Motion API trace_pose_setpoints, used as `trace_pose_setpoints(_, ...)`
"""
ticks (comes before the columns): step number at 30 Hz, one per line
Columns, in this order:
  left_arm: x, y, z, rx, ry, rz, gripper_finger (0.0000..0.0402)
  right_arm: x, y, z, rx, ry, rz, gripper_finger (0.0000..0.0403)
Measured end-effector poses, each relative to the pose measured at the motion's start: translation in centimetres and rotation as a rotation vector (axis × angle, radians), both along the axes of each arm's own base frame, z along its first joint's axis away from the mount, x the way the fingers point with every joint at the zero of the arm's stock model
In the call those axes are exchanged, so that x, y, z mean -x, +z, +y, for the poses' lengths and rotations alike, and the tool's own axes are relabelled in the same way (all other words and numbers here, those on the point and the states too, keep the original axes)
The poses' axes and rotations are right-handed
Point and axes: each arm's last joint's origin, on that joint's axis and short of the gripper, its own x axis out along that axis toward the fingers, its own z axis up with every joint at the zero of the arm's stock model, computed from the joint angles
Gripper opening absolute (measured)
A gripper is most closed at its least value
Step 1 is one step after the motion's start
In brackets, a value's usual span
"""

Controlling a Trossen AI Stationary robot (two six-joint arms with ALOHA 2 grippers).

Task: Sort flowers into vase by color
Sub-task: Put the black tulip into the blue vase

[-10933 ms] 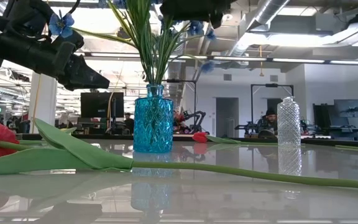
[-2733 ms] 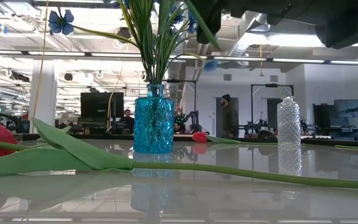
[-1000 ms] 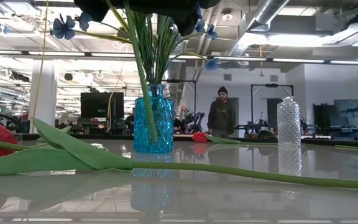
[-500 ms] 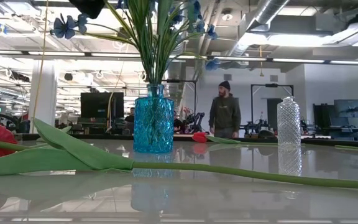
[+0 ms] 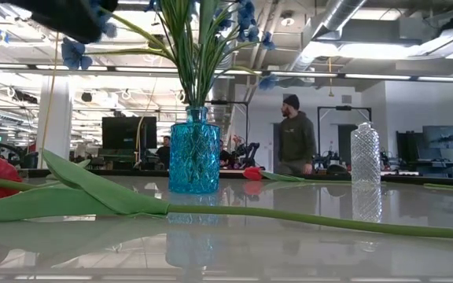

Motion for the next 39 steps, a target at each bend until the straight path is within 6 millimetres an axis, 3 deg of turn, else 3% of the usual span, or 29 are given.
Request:
trace_pose_setpoints(5,0.0,-0.5,-1.0,-0.057,-0.068,-0.025,0.0137,1.3,4.0,-3.7,0.011,-0.082,-0.225,0.0027)
trace_pose_setpoints(10,-0.4,-0.3,-1.2,-0.100,-0.098,-0.084,0.0137,0.6,6.1,-8.3,0.047,-0.249,-0.386,0.0025)
trace_pose_setpoints(14,-0.6,0.0,-1.2,-0.132,-0.124,-0.124,0.0137,-2.1,5.4,-11.9,-0.047,-0.178,-0.428,0.0025)
trace_pose_setpoints(19,0.0,1.3,-1.0,-0.186,-0.142,-0.182,0.0137,-6.3,1.6,-15.3,-0.173,-0.139,-0.295,0.0025)
trace_pose_setpoints(25,3.5,5.1,-0.1,-0.204,-0.191,-0.241,0.0137,-7.7,0.3,-16.7,-0.228,-0.121,-0.263,0.0025)
trace_pose_setpoints(29,5.1,6.4,0.9,-0.192,-0.196,-0.252,0.0137,-8.0,-0.5,-17.2,-0.261,-0.125,-0.208,0.0025)
trace_pose_setpoints(32,5.9,5.6,1.8,-0.182,-0.197,-0.288,0.0137,-7.9,-0.6,-17.4,-0.271,-0.132,-0.181,0.0025)
trace_pose_setpoints(35,6.9,3.7,2.9,-0.159,-0.167,-0.350,0.0137,-8.3,-1.1,-17.3,-0.278,-0.132,-0.158,0.0025)
trace_pose_setpoints(39,8.5,1.7,4.5,-0.026,-0.148,-0.550,0.0137,-9.2,-2.3,-17.0,-0.304,-0.115,-0.123,0.0025)
